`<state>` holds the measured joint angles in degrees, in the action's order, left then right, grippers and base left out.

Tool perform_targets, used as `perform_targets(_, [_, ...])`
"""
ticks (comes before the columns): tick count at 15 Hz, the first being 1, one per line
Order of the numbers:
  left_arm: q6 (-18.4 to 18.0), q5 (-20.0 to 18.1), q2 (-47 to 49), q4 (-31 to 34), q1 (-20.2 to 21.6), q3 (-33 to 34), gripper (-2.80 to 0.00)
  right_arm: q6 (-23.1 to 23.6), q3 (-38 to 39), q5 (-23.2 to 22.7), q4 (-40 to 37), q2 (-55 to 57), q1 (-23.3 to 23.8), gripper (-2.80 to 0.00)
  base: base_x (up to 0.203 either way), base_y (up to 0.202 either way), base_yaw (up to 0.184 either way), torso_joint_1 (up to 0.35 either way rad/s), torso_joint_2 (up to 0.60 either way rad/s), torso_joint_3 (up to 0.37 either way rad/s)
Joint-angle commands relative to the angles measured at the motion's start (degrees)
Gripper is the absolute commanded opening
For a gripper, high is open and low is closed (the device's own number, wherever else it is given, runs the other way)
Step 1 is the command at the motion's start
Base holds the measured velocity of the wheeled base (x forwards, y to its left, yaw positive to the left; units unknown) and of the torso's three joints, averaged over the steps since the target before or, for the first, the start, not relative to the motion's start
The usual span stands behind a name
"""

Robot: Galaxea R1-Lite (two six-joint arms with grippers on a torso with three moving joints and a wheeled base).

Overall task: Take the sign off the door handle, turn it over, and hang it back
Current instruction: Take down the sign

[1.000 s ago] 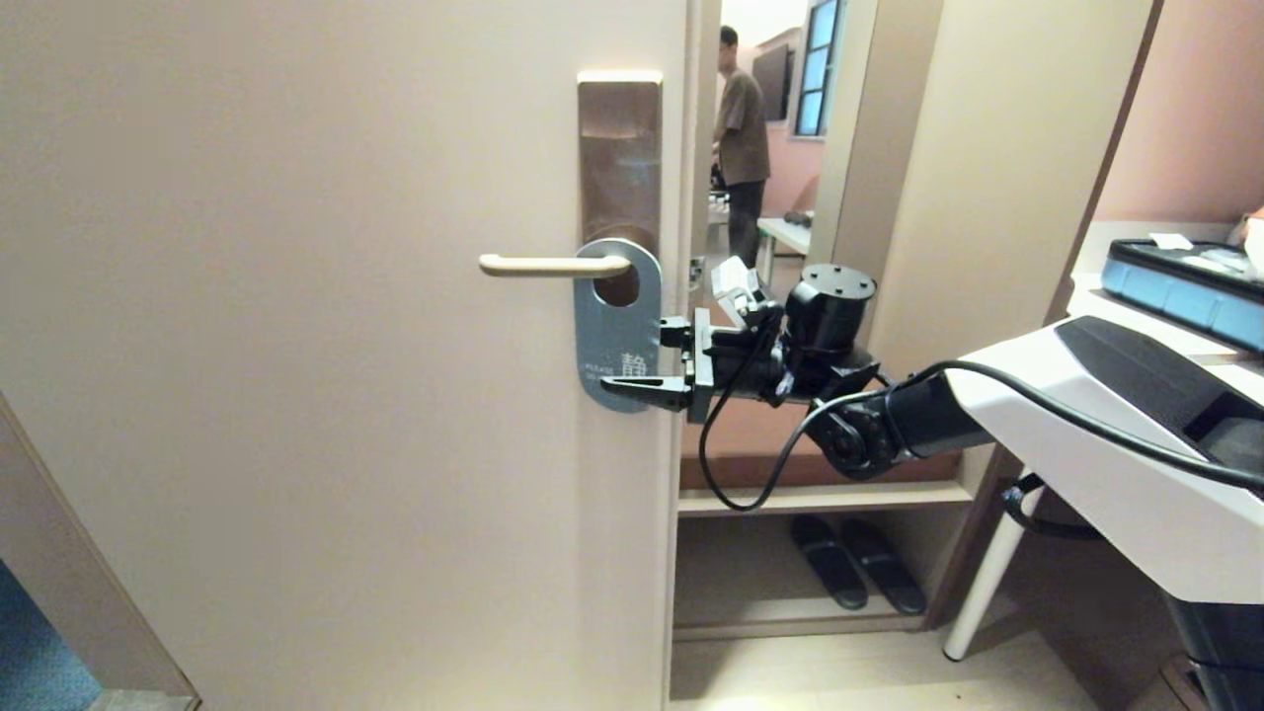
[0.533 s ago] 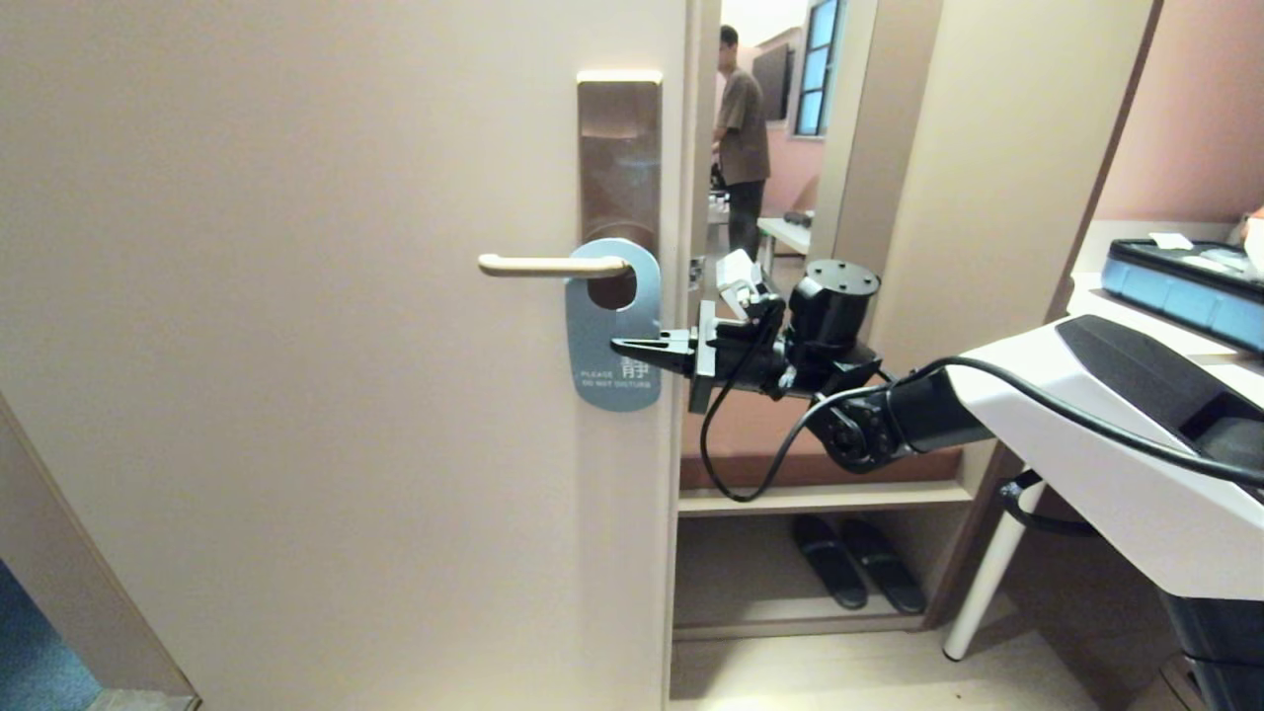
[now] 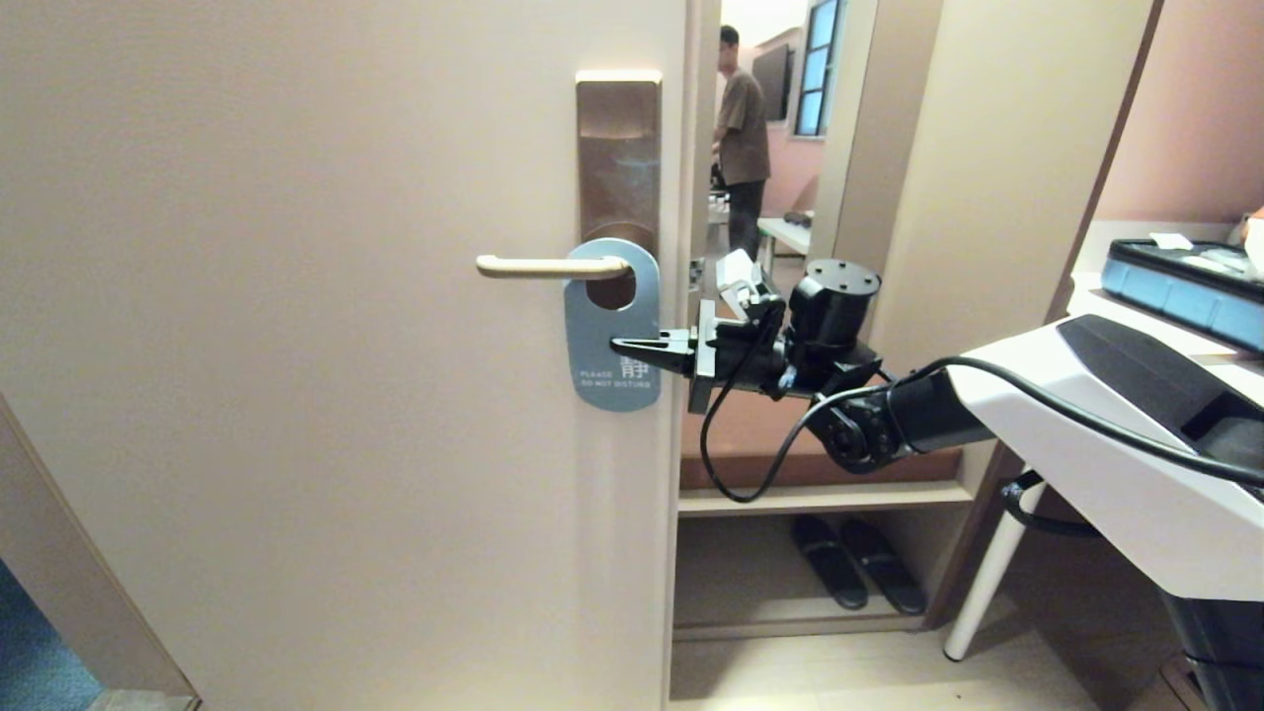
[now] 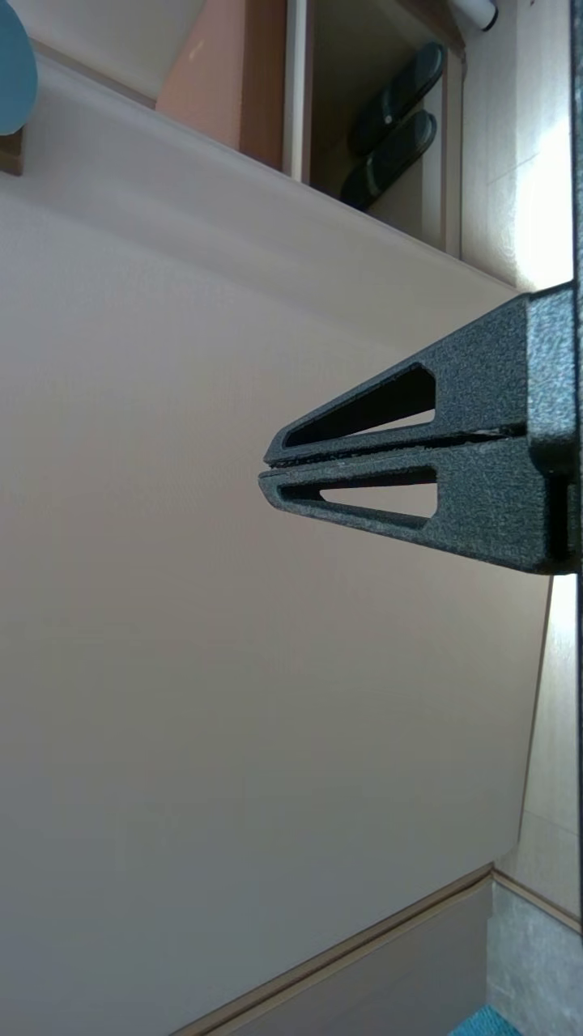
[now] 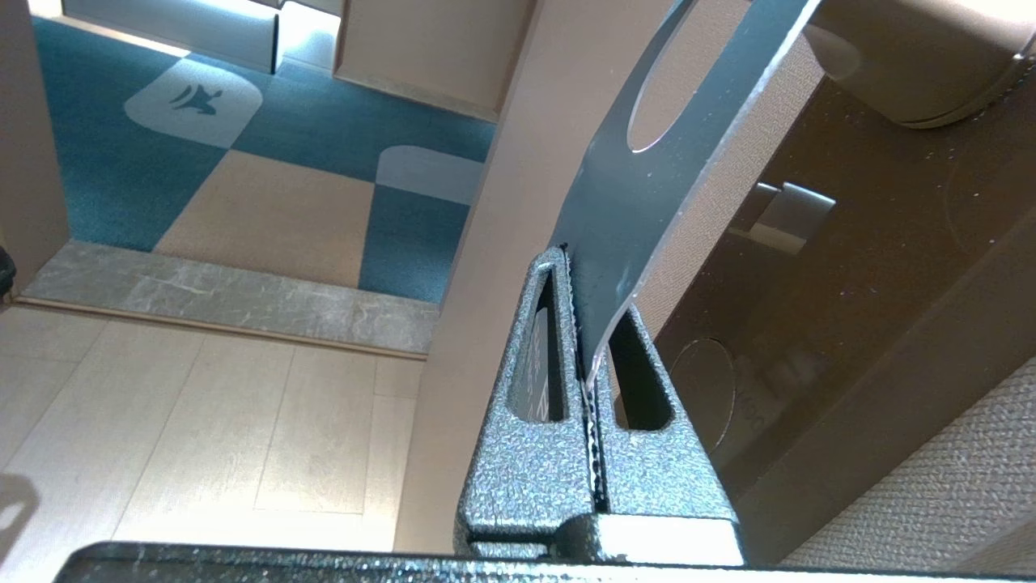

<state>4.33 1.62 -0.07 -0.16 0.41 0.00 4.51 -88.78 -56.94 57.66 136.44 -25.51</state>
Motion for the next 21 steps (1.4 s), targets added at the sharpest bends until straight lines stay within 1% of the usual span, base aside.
perform_targets(1, [0.1, 0.0, 0.1, 0.0, 0.0, 0.0, -2.8, 0.1, 0.0, -0.3, 0.3, -0.4, -0.1, -2.8, 0.0, 0.0, 0.0, 0.0, 0.0, 0.0])
perform_targets(2, [0.1, 0.0, 0.1, 0.0, 0.0, 0.0, -2.8, 0.1, 0.1, -0.2, 0.3, -0.6, -0.3, -2.8, 0.0, 0.0, 0.0, 0.0, 0.0, 0.0])
perform_targets(5, [0.1, 0.0, 0.1, 0.0, 0.0, 0.0, -2.8, 0.2, 0.2, 4.0, 0.4, -1.0, -1.5, -2.8, 0.0, 0.0, 0.0, 0.0, 0.0, 0.0])
perform_targets(7, [0.0, 0.0, 0.1, 0.0, 0.0, 0.0, -2.8, 0.2, 0.3, 5.2, 1.1, -1.0, -2.1, -2.8, 0.0, 0.0, 0.0, 0.0, 0.0, 0.0])
perform_targets(8, [0.1, 0.0, 0.1, 0.0, 0.0, 0.0, -2.8, 0.3, 0.7, 6.6, 1.1, -1.1, -2.5, -2.8, 0.0, 0.0, 0.0, 0.0, 0.0, 0.0])
perform_targets(11, [0.1, 0.0, 0.1, 0.0, 0.0, 0.0, -2.8, 1.3, 1.3, 11.1, 1.1, -1.3, -3.6, -2.8, 0.0, 0.0, 0.0, 0.0, 0.0, 0.0])
perform_targets(15, [0.1, 0.0, 0.1, 0.0, 0.0, 0.0, -2.8, 1.5, 2.5, 18.1, 1.1, -1.6, -5.9, -2.8, 0.0, 0.0, 0.0, 0.0, 0.0, 0.0])
perform_targets(18, [0.1, 0.0, 0.1, 0.0, 0.0, 0.0, -2.8, 1.5, 2.5, 22.4, 1.0, -1.6, -7.5, -2.8, 0.0, 0.0, 0.0, 0.0, 0.0, 0.0])
perform_targets(21, [0.1, 0.0, 0.1, 0.0, 0.0, 0.0, -2.8, 1.5, 2.5, 28.6, 1.0, -1.4, -9.0, -2.8, 0.0, 0.0, 0.0, 0.0, 0.0, 0.0])
